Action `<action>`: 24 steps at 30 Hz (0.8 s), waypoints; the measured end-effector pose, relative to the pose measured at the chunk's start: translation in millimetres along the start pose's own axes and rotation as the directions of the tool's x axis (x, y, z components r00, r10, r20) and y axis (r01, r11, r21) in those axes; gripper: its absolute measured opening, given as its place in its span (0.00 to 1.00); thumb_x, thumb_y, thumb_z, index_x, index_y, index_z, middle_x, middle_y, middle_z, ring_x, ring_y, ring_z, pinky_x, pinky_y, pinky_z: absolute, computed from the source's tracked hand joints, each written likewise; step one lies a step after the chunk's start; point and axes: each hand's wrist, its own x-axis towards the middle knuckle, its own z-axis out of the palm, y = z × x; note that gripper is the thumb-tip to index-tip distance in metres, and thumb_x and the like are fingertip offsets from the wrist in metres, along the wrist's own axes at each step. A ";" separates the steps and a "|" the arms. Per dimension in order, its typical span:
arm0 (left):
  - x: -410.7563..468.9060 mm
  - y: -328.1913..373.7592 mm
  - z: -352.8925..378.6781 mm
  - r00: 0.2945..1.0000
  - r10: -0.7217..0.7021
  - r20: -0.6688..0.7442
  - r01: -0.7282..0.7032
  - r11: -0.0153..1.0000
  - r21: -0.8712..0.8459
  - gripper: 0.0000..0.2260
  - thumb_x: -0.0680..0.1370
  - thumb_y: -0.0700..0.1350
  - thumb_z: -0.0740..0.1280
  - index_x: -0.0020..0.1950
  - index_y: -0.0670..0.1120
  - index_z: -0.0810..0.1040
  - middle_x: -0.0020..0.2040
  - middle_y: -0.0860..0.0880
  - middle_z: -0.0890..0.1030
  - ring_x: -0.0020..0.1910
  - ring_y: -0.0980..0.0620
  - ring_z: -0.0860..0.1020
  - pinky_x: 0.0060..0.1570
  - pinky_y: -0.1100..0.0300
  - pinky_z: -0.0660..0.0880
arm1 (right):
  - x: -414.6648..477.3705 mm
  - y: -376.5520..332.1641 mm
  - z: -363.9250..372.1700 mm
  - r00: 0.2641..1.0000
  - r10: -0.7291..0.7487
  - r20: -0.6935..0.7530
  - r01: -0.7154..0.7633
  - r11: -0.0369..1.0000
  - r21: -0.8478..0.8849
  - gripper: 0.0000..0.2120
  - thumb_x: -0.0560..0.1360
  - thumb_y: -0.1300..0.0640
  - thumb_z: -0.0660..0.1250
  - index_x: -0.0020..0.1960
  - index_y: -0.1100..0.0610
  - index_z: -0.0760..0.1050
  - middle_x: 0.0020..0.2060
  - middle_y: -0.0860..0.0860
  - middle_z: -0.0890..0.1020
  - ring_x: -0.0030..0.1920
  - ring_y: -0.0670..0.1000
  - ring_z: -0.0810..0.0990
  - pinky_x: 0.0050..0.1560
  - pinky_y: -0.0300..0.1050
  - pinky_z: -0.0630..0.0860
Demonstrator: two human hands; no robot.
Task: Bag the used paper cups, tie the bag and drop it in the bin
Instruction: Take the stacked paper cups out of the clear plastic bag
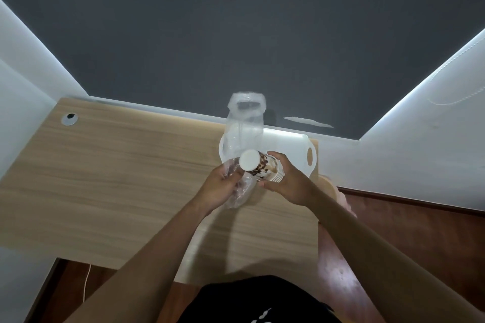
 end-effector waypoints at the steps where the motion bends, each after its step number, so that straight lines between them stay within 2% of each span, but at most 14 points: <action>1: -0.9 4.4 2.2 0.999 0.023 0.026 -0.024 1.000 0.015 0.10 0.90 0.52 0.67 0.71 0.61 0.81 0.43 0.61 0.89 0.38 0.60 0.83 0.38 0.62 0.82 | 2.0 1.0 0.9 1.000 -0.021 -0.019 0.020 0.999 -0.031 0.45 0.75 0.50 0.84 0.84 0.50 0.63 0.73 0.54 0.78 0.72 0.56 0.80 0.77 0.57 0.77; 3: -1.5 12.5 4.6 0.995 0.071 0.065 -0.075 0.995 0.070 0.12 0.91 0.51 0.65 0.75 0.58 0.80 0.50 0.62 0.90 0.38 0.60 0.83 0.40 0.61 0.82 | 6.7 3.4 1.0 0.998 -0.039 -0.057 0.033 0.995 -0.091 0.45 0.72 0.50 0.86 0.82 0.52 0.67 0.72 0.58 0.77 0.74 0.58 0.77 0.77 0.59 0.75; 6: 0.2 18.7 3.6 0.992 0.097 0.080 -0.106 0.987 0.123 0.16 0.92 0.48 0.64 0.81 0.52 0.78 0.66 0.56 0.89 0.39 0.60 0.84 0.41 0.66 0.81 | 12.2 8.3 -2.2 0.991 -0.046 -0.129 0.018 0.977 -0.212 0.44 0.70 0.49 0.88 0.81 0.53 0.72 0.71 0.59 0.75 0.73 0.60 0.77 0.78 0.58 0.75; 9: 3.6 19.0 -0.9 0.995 0.095 0.044 -0.099 0.988 0.121 0.18 0.92 0.46 0.63 0.82 0.49 0.77 0.70 0.50 0.88 0.36 0.61 0.82 0.39 0.69 0.78 | 23.2 9.7 -6.5 0.965 -0.033 -0.260 -0.027 0.974 -0.224 0.43 0.70 0.48 0.87 0.80 0.54 0.74 0.71 0.57 0.77 0.72 0.61 0.77 0.74 0.60 0.77; 12: 5.9 15.6 -5.4 0.996 0.086 -0.012 -0.085 0.990 0.113 0.17 0.92 0.44 0.64 0.82 0.46 0.77 0.70 0.47 0.87 0.36 0.62 0.82 0.38 0.69 0.78 | 40.3 11.4 -5.7 0.936 0.072 -0.344 -0.106 0.991 -0.081 0.41 0.70 0.49 0.87 0.77 0.58 0.74 0.70 0.57 0.81 0.71 0.61 0.79 0.73 0.61 0.77; 14: 5.7 12.4 -7.7 0.998 0.051 -0.045 -0.047 0.996 0.078 0.17 0.92 0.42 0.63 0.80 0.43 0.77 0.70 0.44 0.87 0.34 0.63 0.80 0.35 0.69 0.78 | 52.0 16.1 -2.7 0.932 0.159 -0.325 -0.170 0.985 -0.006 0.41 0.70 0.50 0.87 0.76 0.59 0.73 0.70 0.56 0.82 0.71 0.60 0.80 0.72 0.56 0.77; 16: 3.5 7.3 -10.4 0.997 0.024 -0.066 -0.019 0.997 0.075 0.16 0.92 0.40 0.63 0.79 0.41 0.78 0.69 0.44 0.87 0.32 0.65 0.80 0.33 0.69 0.77 | 60.4 23.9 4.3 0.936 0.203 -0.288 -0.210 0.978 0.006 0.40 0.71 0.50 0.87 0.76 0.59 0.73 0.71 0.55 0.83 0.72 0.60 0.81 0.70 0.52 0.76; 20: -2.3 -7.5 -19.8 0.996 0.008 -0.089 0.005 0.990 0.140 0.14 0.91 0.41 0.65 0.76 0.43 0.81 0.60 0.51 0.89 0.33 0.65 0.81 0.35 0.69 0.79 | 72.9 38.5 20.3 0.936 0.250 -0.247 -0.260 0.965 -0.011 0.40 0.73 0.52 0.85 0.79 0.60 0.71 0.74 0.57 0.81 0.74 0.62 0.79 0.72 0.54 0.75; 22: -6.0 -12.3 -25.1 0.995 0.002 -0.097 0.016 0.981 0.192 0.13 0.91 0.44 0.66 0.74 0.48 0.83 0.56 0.50 0.91 0.35 0.63 0.82 0.38 0.68 0.79 | 78.5 42.3 25.0 0.930 0.271 -0.248 -0.286 0.958 -0.026 0.40 0.74 0.53 0.84 0.80 0.60 0.70 0.75 0.59 0.79 0.75 0.64 0.77 0.74 0.56 0.75; 24: -10.4 -18.1 -29.9 0.995 -0.001 -0.096 0.023 0.972 0.234 0.12 0.90 0.44 0.67 0.71 0.55 0.84 0.49 0.56 0.90 0.36 0.63 0.83 0.39 0.68 0.79 | 85.4 43.8 28.2 0.926 0.289 -0.244 -0.303 0.953 -0.021 0.40 0.76 0.52 0.83 0.80 0.60 0.68 0.75 0.60 0.78 0.75 0.64 0.77 0.73 0.57 0.75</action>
